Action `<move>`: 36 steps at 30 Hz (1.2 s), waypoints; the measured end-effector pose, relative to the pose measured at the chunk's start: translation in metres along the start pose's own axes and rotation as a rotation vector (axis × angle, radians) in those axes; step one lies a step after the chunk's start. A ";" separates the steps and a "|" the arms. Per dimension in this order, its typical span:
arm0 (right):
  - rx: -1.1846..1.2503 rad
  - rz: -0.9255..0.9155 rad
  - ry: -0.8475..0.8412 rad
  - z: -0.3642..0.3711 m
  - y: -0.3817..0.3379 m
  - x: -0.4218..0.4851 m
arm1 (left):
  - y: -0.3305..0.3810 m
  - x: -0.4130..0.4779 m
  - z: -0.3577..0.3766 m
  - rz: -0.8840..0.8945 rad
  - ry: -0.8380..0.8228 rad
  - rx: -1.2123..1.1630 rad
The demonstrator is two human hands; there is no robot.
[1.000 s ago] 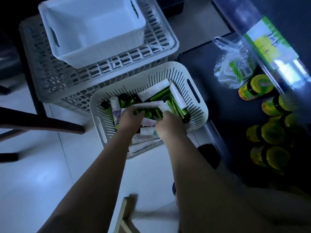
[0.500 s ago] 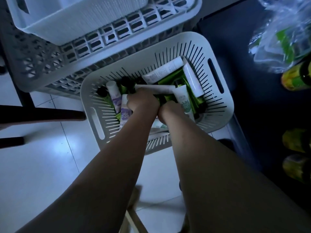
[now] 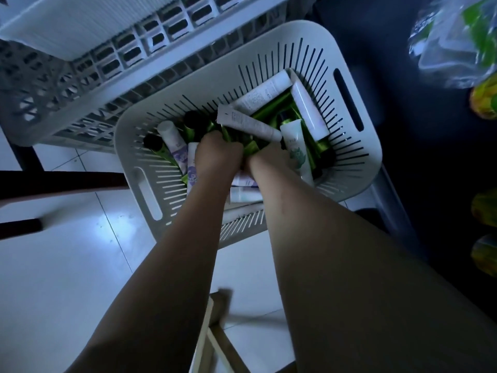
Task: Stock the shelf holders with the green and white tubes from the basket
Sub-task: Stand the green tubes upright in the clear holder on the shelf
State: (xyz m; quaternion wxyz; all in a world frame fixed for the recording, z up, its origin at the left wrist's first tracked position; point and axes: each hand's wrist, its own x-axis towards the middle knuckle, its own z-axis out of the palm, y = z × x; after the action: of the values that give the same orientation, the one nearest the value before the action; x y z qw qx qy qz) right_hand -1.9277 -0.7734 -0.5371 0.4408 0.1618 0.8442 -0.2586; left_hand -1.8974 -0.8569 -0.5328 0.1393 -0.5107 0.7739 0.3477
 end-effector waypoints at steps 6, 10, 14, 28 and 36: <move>-0.158 -0.049 0.145 -0.023 0.015 -0.006 | -0.014 0.004 -0.020 -0.166 -0.095 -0.467; 0.032 -0.111 0.214 -0.024 0.017 -0.008 | -0.013 -0.007 -0.035 -0.096 -0.086 -0.702; 0.400 -0.207 0.326 -0.026 0.006 -0.029 | 0.009 -0.028 -0.055 -0.154 -0.243 -1.208; 1.187 -0.352 0.165 -0.129 -0.006 -0.137 | 0.065 -0.122 -0.117 0.149 -0.276 -1.100; 1.542 -0.377 0.127 -0.188 -0.003 -0.224 | 0.089 -0.210 -0.170 0.526 -0.247 -0.752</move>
State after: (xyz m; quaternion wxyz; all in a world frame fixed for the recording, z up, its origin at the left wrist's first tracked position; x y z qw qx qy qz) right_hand -1.9282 -0.6775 -0.2613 0.1046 0.2900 0.4641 -0.8304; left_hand -1.8607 -0.8062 -0.2556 -0.0569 -0.2673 0.6751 0.6853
